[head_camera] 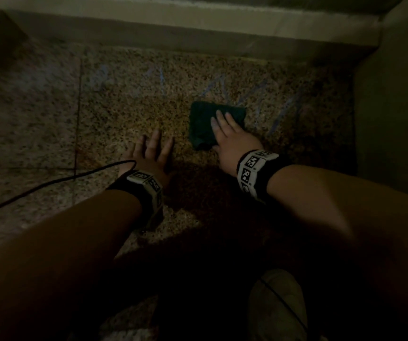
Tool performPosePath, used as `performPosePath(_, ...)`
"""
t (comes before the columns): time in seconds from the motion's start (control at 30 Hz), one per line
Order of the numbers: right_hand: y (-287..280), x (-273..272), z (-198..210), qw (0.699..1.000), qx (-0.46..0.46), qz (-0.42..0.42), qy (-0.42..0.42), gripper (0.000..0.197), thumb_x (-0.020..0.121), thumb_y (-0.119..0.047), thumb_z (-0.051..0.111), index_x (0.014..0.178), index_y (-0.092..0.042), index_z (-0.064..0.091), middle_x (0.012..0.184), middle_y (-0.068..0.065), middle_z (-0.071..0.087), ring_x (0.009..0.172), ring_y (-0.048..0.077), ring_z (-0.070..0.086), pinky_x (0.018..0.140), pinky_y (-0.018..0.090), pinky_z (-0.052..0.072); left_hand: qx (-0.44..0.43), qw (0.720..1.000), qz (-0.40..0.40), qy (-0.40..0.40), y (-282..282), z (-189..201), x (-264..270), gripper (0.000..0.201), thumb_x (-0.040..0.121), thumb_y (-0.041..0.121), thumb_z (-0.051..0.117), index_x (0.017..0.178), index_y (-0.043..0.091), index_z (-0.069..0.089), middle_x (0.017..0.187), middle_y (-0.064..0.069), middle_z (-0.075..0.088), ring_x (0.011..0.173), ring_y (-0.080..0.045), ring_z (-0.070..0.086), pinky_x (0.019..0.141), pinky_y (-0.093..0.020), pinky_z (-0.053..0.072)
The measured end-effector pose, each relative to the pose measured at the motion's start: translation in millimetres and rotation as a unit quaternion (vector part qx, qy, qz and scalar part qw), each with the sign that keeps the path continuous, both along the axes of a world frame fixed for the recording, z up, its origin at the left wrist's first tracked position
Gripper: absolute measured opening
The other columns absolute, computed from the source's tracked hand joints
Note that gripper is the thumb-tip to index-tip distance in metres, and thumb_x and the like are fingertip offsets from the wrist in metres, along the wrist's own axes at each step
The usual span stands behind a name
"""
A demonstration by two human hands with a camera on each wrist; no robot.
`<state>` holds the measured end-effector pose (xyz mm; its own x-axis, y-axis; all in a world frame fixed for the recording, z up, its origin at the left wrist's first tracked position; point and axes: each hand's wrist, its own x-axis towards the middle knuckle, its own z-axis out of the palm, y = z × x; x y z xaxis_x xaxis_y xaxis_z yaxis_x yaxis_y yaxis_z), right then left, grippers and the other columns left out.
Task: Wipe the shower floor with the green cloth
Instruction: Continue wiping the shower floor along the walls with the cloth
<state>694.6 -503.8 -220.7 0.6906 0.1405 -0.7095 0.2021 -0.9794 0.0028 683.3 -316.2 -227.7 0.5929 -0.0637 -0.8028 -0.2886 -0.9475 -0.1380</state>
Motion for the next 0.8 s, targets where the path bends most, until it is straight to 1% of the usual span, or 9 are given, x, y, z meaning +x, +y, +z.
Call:
performPosePath(0.13,-5,6,-1,1.000,-0.001,0.001,0.005,0.060,0.104,-0.032,0.018,0.149,-0.013,-0.017,0.156,0.002,-0.024,0.145,0.020,-0.016,0.118,0.037,0.014,0.002,1.000,0.010,-0.010,-6,-4,-4,0.084,0.087,0.073,0.017,0.143,0.030,-0.028,0.149,-0.003,-0.037,0.141,-0.034,-0.021,0.115,-0.046,-0.008)
performPosePath(0.2,-11,14,-1,1.000,0.004,-0.018,0.002,0.059,0.105,-0.030,0.019,0.150,-0.014,-0.015,0.156,0.001,-0.023,0.145,0.020,-0.015,0.118,0.037,0.012,0.004,0.999,0.004,-0.032,-13,-6,-4,0.087,0.086,0.074,0.014,0.145,0.025,-0.027,0.150,-0.007,-0.036,0.141,-0.034,-0.021,0.114,-0.048,-0.009)
performPosePath(0.27,-18,24,0,0.998,0.014,-0.058,-0.003,0.058,0.105,-0.028,0.020,0.150,-0.014,-0.013,0.157,0.001,-0.021,0.146,0.021,-0.013,0.118,0.040,0.011,0.008,0.999,-0.011,-0.050,-15,-9,-2,0.091,0.085,0.075,0.015,0.145,0.020,-0.027,0.150,-0.009,-0.035,0.142,-0.031,-0.022,0.113,-0.050,-0.011)
performPosePath(0.33,-22,30,3,0.996,0.024,-0.086,-0.006,0.057,0.105,-0.026,0.022,0.151,-0.015,-0.010,0.157,0.001,-0.020,0.146,0.021,-0.012,0.118,0.044,0.013,0.008,0.998,-0.028,-0.055,-14,-8,3,0.094,0.083,0.077,0.016,0.145,0.020,-0.027,0.150,-0.007,-0.034,0.142,-0.027,-0.023,0.112,-0.051,-0.013)
performPosePath(0.37,-22,31,5,0.996,0.029,-0.089,-0.004,0.057,0.105,-0.025,0.022,0.151,-0.014,-0.010,0.158,0.001,-0.019,0.146,0.021,-0.012,0.117,0.044,0.013,0.009,0.998,-0.037,-0.055,-13,-6,6,0.094,0.083,0.077,0.015,0.145,0.021,-0.026,0.151,-0.006,-0.033,0.142,-0.026,-0.023,0.112,-0.052,-0.014)
performPosePath(0.47,-26,24,6,0.998,0.020,-0.062,0.012,0.057,0.105,-0.022,0.021,0.151,-0.013,-0.011,0.157,0.002,-0.021,0.146,0.022,-0.012,0.116,0.040,0.012,-0.002,0.998,-0.042,-0.054,-14,-2,16,0.086,0.087,0.073,0.012,0.147,0.023,-0.021,0.153,0.000,-0.030,0.143,-0.022,-0.022,0.111,-0.051,-0.016)
performPosePath(0.53,-33,10,4,0.999,0.005,-0.033,0.034,0.057,0.105,-0.022,0.020,0.150,-0.011,-0.013,0.157,0.003,-0.022,0.145,0.023,-0.013,0.117,0.037,0.012,-0.004,0.997,-0.048,-0.052,-19,0,22,0.082,0.090,0.069,0.012,0.148,0.020,-0.018,0.154,0.001,-0.026,0.143,-0.020,-0.020,0.112,-0.049,-0.016)
performPosePath(0.67,-46,-10,0,0.999,-0.001,0.001,0.047,0.058,0.105,-0.022,0.021,0.149,-0.012,-0.015,0.156,0.004,-0.023,0.145,0.023,-0.014,0.117,0.036,0.009,0.002,0.997,-0.064,-0.042,-34,3,34,0.072,0.097,0.056,0.011,0.149,0.013,-0.015,0.155,-0.004,-0.024,0.144,-0.020,-0.017,0.115,-0.040,-0.012)
performPosePath(0.8,-47,-2,2,0.999,-0.002,0.000,0.043,0.060,0.104,-0.020,0.022,0.149,-0.014,-0.016,0.156,0.001,-0.025,0.145,0.020,-0.015,0.118,0.040,0.015,0.019,0.997,-0.067,-0.029,-46,4,36,0.063,0.102,0.042,0.012,0.148,0.008,-0.015,0.154,-0.009,-0.023,0.146,-0.023,-0.009,0.116,-0.037,-0.009)
